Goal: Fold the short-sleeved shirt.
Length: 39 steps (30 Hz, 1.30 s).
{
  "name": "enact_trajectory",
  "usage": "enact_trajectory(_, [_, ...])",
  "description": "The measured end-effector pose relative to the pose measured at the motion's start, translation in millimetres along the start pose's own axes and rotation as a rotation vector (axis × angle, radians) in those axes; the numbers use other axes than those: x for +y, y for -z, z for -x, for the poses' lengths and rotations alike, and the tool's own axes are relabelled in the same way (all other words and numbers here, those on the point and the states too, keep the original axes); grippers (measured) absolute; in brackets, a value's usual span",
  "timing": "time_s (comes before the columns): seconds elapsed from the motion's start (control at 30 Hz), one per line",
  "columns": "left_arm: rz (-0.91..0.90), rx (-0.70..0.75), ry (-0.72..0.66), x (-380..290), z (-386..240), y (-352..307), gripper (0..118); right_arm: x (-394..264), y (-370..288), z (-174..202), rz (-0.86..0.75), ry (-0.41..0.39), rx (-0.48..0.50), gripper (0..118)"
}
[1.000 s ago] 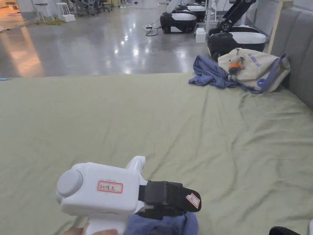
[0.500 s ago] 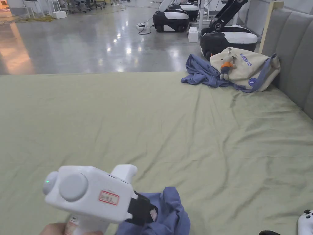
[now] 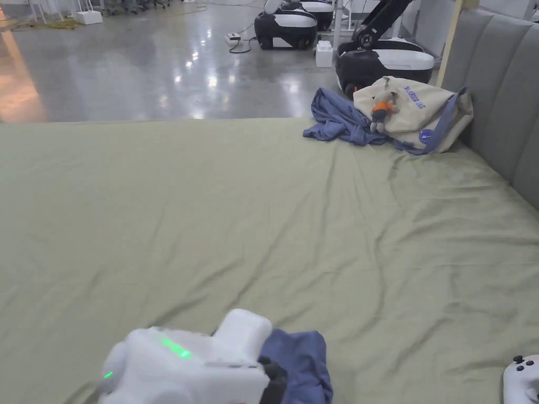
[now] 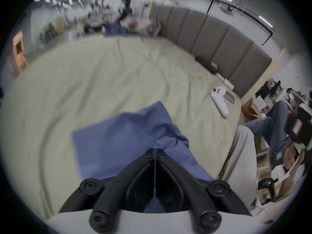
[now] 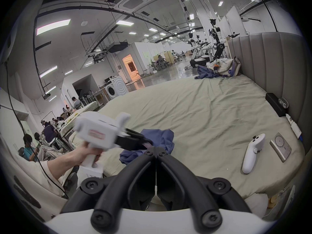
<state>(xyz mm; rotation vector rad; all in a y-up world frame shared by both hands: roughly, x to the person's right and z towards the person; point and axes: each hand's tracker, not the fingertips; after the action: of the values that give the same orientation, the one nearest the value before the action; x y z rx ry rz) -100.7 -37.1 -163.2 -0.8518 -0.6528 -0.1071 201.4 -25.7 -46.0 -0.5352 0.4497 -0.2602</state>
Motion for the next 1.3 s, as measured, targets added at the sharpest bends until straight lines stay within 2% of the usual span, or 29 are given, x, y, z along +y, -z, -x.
enact_trajectory(0.13, [-0.228,0.194,-0.053,-45,-7,-81,2,8,24,9,0.048,-0.014,0.041,2])
enact_trajectory(0.27, [-0.199,0.269,-0.13,-75,11,-115,2,25,89,27,0.161,-0.085,0.096,2])
enact_trajectory(0.37, [-0.16,0.286,-0.199,-92,30,-118,2,27,154,34,0.282,-0.146,0.081,2])
enact_trajectory(0.4, [-0.161,0.307,-0.225,-98,33,-118,2,24,176,35,0.34,-0.151,0.04,2])
enact_trajectory(0.47, [-0.159,0.267,-0.28,-105,43,-120,2,16,214,31,0.448,-0.168,-0.007,2])
enact_trajectory(0.53, [-0.153,0.229,-0.314,-110,51,-122,2,-1,250,21,0.583,-0.172,-0.098,2])
enact_trajectory(0.6, [-0.148,0.24,-0.306,-109,53,-120,2,-17,266,9,0.602,-0.163,-0.067,2])
enact_trajectory(0.67, [-0.12,0.221,-0.286,-102,60,-116,2,-14,251,1,0.53,-0.087,-0.024,2])
enact_trajectory(0.73, [-0.083,0.049,-0.33,-85,84,-112,2,-22,243,-6,0.484,-0.072,-0.008,2])
enact_trajectory(0.8, [-0.061,-0.187,-0.474,-66,120,-99,2,-30,233,-10,0.421,-0.058,0.018,2])
enact_trajectory(0.83, [-0.025,-0.3,-0.523,-57,135,-87,15,-33,231,-13,0.399,-0.037,0.022,2])
enact_trajectory(0.87, [0.009,-0.383,-0.568,-48,148,-72,48,-37,229,-16,0.377,0.003,0.028,2])
enact_trajectory(0.9, [-0.01,-0.414,-0.591,-44,152,-59,89,-40,227,-19,0.359,0.034,0.037,2])
enact_trajectory(0.93, [0.009,-0.419,-0.606,-38,157,-43,104,-43,226,-22,0.345,0.054,0.049,2])
enact_trajectory(1.03, [0.077,-0.376,-0.642,-24,162,0,104,-45,224,-29,0.331,0.089,0.07,2])
enact_trajectory(1.17, [0.136,-0.484,-0.768,-31,172,38,104,-46,224,-31,0.323,0.083,0.088,2])
enact_trajectory(1.3, [0.165,-0.586,-0.736,-31,157,56,103,-49,224,-36,0.309,0.092,0.111,2])
